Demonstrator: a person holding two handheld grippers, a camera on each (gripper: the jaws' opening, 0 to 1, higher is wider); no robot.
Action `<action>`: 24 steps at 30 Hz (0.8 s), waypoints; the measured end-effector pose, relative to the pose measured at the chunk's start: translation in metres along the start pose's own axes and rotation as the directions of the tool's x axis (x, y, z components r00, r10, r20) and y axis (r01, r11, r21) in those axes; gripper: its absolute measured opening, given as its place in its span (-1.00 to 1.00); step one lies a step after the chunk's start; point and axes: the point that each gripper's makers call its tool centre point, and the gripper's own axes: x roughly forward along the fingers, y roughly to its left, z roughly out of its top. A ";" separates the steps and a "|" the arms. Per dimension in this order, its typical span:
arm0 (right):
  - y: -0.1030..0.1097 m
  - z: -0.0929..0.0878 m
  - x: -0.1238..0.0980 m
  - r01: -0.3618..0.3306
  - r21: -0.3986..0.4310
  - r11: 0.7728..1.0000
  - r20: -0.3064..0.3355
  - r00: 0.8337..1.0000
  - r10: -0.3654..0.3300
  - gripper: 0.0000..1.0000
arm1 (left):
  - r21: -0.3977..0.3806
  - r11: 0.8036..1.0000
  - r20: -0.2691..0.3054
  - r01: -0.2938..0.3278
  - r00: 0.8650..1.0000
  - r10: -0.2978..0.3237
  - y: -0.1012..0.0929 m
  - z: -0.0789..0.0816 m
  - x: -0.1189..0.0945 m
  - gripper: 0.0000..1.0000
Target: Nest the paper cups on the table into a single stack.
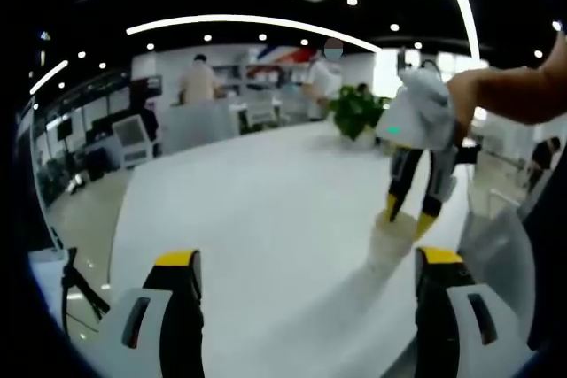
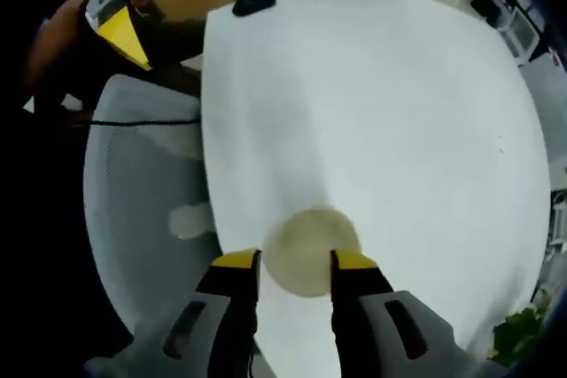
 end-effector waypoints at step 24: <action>-0.042 -0.007 -0.102 0.127 0.107 0.986 0.628 0.760 -0.166 0.19 | 0.003 0.999 0.074 0.051 0.996 -0.051 -0.012 0.019 0.003 0.99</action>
